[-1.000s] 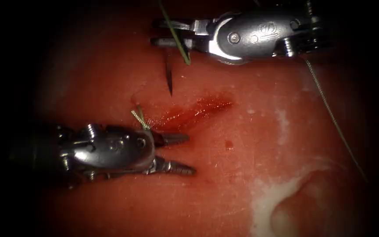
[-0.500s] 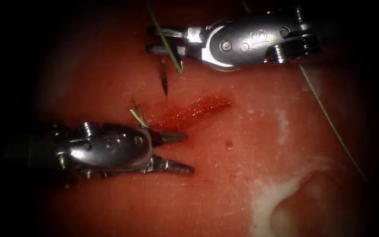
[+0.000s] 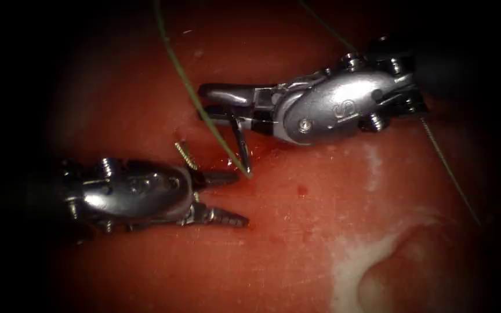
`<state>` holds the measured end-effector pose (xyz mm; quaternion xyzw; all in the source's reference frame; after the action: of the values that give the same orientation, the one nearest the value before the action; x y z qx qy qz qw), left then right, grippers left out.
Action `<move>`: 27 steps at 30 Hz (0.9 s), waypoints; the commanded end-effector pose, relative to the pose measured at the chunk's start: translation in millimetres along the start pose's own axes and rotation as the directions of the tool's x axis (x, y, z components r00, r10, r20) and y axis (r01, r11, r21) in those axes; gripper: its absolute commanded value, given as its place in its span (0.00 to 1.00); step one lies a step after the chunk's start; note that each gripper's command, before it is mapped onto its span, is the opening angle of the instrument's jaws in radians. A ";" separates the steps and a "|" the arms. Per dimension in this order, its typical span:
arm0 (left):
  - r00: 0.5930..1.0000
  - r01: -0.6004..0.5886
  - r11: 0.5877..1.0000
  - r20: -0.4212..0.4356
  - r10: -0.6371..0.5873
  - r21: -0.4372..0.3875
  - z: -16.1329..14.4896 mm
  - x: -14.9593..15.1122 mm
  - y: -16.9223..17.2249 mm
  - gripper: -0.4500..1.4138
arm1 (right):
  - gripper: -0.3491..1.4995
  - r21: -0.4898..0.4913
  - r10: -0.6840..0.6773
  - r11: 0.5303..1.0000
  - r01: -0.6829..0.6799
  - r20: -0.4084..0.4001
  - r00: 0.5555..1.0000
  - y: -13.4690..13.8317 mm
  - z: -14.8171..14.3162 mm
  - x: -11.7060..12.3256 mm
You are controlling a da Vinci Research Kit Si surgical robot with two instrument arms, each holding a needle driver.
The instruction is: Wound Closure
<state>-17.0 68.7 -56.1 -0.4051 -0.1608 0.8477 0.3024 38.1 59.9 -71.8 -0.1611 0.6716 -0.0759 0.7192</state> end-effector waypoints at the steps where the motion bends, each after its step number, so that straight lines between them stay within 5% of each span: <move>1: 1.000 0.001 1.000 0.000 -0.001 -0.001 0.8 -0.3 0.2 0.57 | 0.00 -0.003 0.000 1.000 0.000 -0.008 1.000 -0.4 0.7 0.0; 27: 1.000 0.009 1.000 0.009 -0.009 -0.001 0.6 -0.7 0.1 0.57 | 0.00 0.023 -0.017 1.000 0.017 -0.002 1.000 -7.8 -0.4 -3.7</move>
<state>-16.6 68.4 -55.9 -0.4007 -0.1639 0.8481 0.3055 37.5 53.8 -65.9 -0.1572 0.6697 -0.0901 0.7201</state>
